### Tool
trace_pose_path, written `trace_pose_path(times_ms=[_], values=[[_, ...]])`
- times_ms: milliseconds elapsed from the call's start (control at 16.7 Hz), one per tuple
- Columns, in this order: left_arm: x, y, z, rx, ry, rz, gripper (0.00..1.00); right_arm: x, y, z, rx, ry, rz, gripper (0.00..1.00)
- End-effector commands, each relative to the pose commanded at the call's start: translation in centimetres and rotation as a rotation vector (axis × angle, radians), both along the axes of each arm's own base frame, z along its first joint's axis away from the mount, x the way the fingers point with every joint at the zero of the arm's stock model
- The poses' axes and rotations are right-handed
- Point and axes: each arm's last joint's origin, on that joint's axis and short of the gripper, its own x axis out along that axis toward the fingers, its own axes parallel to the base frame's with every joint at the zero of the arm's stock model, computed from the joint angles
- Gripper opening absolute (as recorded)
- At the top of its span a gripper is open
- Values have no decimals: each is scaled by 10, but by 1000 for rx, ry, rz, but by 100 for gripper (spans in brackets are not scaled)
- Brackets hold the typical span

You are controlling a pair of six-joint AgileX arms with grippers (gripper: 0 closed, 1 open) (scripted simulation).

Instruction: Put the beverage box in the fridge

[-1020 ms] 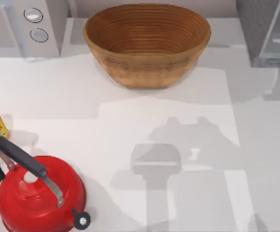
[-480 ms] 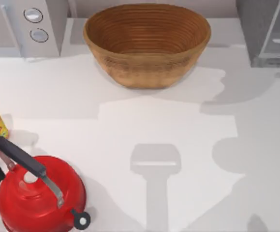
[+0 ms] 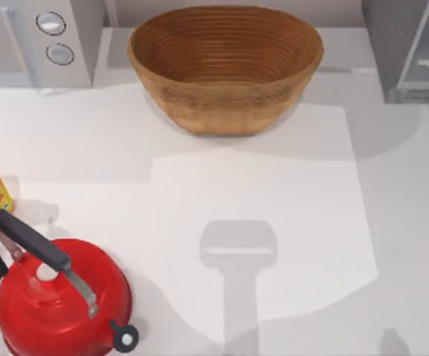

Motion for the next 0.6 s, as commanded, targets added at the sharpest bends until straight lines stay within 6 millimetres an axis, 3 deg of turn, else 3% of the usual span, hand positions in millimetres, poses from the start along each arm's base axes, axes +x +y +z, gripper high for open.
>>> trace_pose_path(times_ms=[360, 600], values=[[0, 0, 0, 0, 0, 0, 100, 2, 2, 0, 2, 4, 3, 0], [0, 0, 0, 0, 0, 0, 100, 21, -1, 0, 0, 1, 0, 0]])
